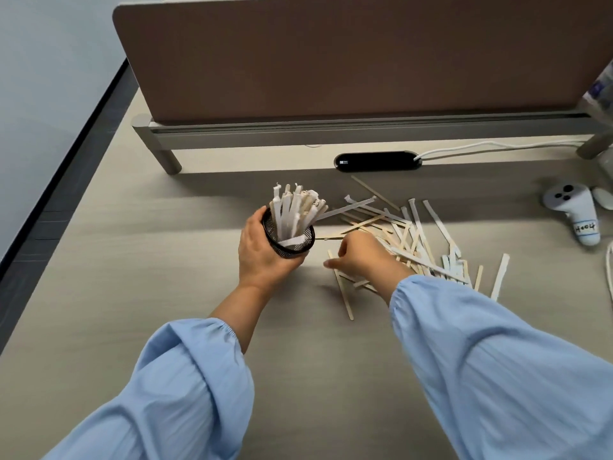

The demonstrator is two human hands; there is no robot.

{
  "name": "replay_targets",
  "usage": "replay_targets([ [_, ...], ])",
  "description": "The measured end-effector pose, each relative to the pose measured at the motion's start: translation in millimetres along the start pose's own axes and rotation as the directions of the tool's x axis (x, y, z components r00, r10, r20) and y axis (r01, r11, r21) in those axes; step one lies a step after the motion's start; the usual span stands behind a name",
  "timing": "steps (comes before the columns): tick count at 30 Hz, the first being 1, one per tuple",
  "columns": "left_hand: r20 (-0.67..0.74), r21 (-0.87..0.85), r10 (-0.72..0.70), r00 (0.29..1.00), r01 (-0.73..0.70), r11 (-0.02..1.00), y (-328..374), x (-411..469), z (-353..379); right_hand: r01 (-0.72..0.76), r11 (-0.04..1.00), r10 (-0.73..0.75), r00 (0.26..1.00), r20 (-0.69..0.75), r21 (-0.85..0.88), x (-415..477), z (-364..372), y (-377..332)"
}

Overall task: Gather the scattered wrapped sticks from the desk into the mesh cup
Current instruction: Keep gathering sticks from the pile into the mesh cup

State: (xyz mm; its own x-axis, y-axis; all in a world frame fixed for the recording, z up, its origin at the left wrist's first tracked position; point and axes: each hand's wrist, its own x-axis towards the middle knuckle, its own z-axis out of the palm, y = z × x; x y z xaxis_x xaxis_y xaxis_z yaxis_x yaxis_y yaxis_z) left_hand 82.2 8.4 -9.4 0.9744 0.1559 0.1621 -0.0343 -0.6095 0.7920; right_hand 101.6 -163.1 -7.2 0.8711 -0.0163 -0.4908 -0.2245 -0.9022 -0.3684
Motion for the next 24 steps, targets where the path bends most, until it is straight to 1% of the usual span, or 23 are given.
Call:
replay_targets([
  [3,0.031,0.043,0.021,0.999,-0.022,0.999,0.0,-6.9,2.4,-0.032,0.999,0.033,0.999,0.016,-0.039,-4.6,19.2,6.8],
  [5,0.049,0.048,0.018,0.999,-0.02,0.999,-0.3,-11.9,3.0,-0.068,0.997,0.068,0.998,0.002,-0.031,-4.5,27.7,9.5],
  [8,0.06,0.037,0.01,0.998,-0.012,0.999,-1.2,-16.8,3.5,-0.074,0.997,0.074,0.997,-0.027,-0.008,-5.4,34.9,10.9],
  [10,0.056,0.035,0.007,0.998,-0.009,0.999,-1.3,-19.5,3.9,-0.033,0.995,0.039,0.997,-0.059,0.094,-8.4,32.0,10.0],
  [13,0.027,0.05,0.01,1.0,-0.012,0.999,-1.3,-22.1,5.1,0.038,0.938,0.008,0.991,-0.131,0.345,-9.1,17.9,11.7],
  [14,0.019,0.059,0.011,1.0,-0.012,0.998,-1.2,-22.7,6.3,0.053,0.914,0.013,0.987,-0.159,0.403,-8.1,11.9,14.7],
  [15,0.013,0.065,0.014,1.0,-0.015,0.998,0.2,-24.2,8.4,0.057,0.904,0.022,0.983,-0.18,0.423,-8.1,5.3,20.3],
  [16,0.012,0.069,0.017,1.0,-0.018,0.997,1.5,-25.7,10.4,0.053,0.917,0.024,0.982,-0.189,0.395,-8.4,-1.1,26.6],
  [18,0.017,0.068,0.019,1.0,-0.02,0.998,5.7,-30.4,14.7,0.025,0.974,0.017,0.983,-0.183,0.224,-10.3,-11.4,42.1],
  [20,0.03,0.061,0.017,0.999,-0.019,0.998,9.3,-36.3,18.3,0.034,0.998,-0.028,0.994,-0.109,0.052,-11.9,-13.4,58.0],
  [22,0.037,0.057,0.015,0.999,-0.017,0.998,11.9,-42.8,21.4,0.082,0.991,-0.086,0.996,-0.028,-0.101,-13.6,-5.6,70.8],
  [24,0.038,0.056,0.011,0.999,-0.013,0.998,13.0,-48.6,22.8,0.125,0.968,-0.129,0.992,-0.003,-0.216,-14.7,7.6,77.2],
])
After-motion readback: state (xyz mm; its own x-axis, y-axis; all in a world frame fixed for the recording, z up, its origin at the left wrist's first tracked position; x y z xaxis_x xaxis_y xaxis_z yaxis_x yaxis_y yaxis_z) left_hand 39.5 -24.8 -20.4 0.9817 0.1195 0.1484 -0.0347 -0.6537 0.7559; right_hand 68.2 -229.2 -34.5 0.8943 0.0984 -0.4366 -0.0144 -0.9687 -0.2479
